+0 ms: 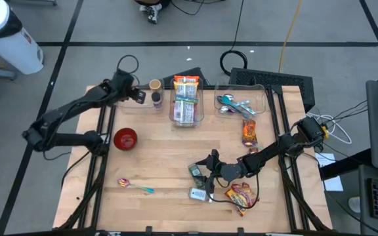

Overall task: Pick & Place Food Item
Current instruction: Put the brown seasoning bottle into the left transparent bin

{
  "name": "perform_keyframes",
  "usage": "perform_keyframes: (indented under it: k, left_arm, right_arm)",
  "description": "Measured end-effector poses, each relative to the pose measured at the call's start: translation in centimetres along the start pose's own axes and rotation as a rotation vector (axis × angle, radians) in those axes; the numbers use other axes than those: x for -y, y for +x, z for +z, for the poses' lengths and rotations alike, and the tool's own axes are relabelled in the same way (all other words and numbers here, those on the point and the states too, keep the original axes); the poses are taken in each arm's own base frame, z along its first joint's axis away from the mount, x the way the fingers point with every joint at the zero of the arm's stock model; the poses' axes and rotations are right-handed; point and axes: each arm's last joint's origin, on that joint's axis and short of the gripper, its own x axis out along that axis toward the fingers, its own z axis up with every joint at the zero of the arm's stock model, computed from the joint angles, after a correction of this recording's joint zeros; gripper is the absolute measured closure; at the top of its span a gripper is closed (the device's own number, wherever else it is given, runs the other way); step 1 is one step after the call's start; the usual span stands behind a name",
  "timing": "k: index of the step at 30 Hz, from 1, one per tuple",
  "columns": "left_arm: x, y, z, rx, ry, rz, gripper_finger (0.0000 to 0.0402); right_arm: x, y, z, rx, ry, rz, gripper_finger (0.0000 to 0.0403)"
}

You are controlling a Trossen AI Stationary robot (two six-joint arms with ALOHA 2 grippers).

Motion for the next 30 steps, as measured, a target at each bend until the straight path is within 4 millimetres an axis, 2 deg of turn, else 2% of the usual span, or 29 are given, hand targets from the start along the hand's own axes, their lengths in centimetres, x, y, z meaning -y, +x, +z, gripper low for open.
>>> perform_keyframes:
  k: [5, 13, 30]
  left_arm:
    - [0.2, 2.7, 0.3, -0.021, -0.049, 0.013, 0.0211]
    - [0.9, 6.0, 0.3, -0.029, -0.098, 0.021, 0.0211]
    - [1.3, 9.9, -0.6, -0.078, -0.138, 0.069, 0.0211]
  right_arm:
    - [0.0, 0.0, 0.0, 0.000, 0.000, 0.000, 0.0119]
    - [0.0, 0.0, 0.0, 0.000, 0.000, 0.000, 0.0119]
    - [0.0, 0.0, 0.0, -0.001, -0.001, 0.000, 0.0119]
